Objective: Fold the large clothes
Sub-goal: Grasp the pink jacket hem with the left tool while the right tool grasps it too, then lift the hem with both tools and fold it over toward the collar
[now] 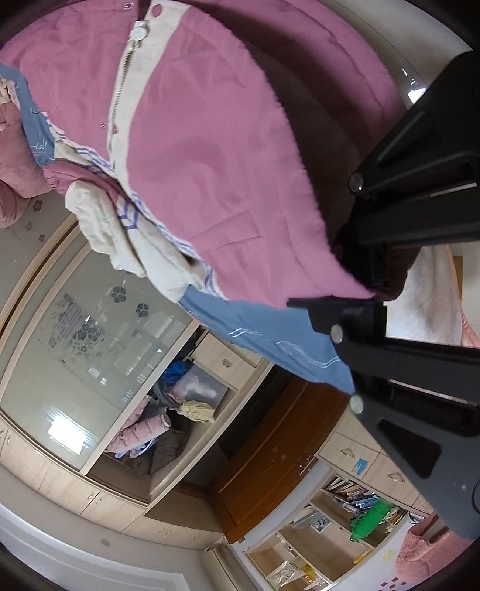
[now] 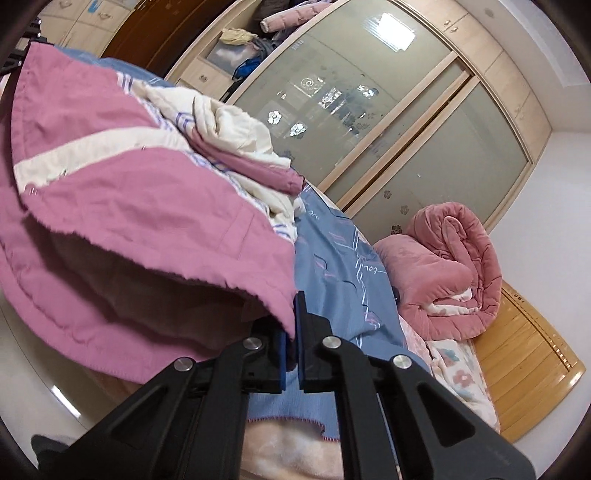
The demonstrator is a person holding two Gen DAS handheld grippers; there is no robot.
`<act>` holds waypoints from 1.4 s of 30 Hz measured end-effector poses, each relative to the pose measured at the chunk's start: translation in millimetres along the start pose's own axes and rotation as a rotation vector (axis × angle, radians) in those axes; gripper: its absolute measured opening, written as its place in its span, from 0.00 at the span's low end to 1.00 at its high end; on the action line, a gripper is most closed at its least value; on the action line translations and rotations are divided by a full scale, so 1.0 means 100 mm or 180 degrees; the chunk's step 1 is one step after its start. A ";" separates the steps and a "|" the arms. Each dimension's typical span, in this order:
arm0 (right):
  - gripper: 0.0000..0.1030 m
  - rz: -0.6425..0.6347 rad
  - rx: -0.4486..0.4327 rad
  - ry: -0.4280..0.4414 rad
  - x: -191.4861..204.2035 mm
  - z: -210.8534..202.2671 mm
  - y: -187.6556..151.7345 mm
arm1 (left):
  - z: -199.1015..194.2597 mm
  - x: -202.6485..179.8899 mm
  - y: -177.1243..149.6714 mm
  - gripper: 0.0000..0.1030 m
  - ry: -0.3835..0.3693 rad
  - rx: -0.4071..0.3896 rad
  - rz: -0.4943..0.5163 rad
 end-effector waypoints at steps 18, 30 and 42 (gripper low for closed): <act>0.03 0.0101 -0.0124 0.0103 -0.42 0.10 0.41 | 0.15 0.18 0.42 0.04 -0.0600 0.0229 -0.0553; 0.03 0.0193 -0.0124 0.0186 -0.59 0.24 0.52 | 0.28 0.24 0.67 0.04 -0.0623 0.0198 -0.0574; 0.03 0.0332 -0.0115 0.0286 -0.97 0.58 0.82 | 0.56 0.45 1.10 0.04 -0.0648 0.0135 -0.0589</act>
Point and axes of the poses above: each gripper's, at about its wrist camera, not at the fingertips, and z roughly the way its jaws point, x to its left, y to its top, the point moved 8 cm from there along z, roughly the way its jaws point, and after that the axes turned 12 degrees about -z, right-handed, at the moved point
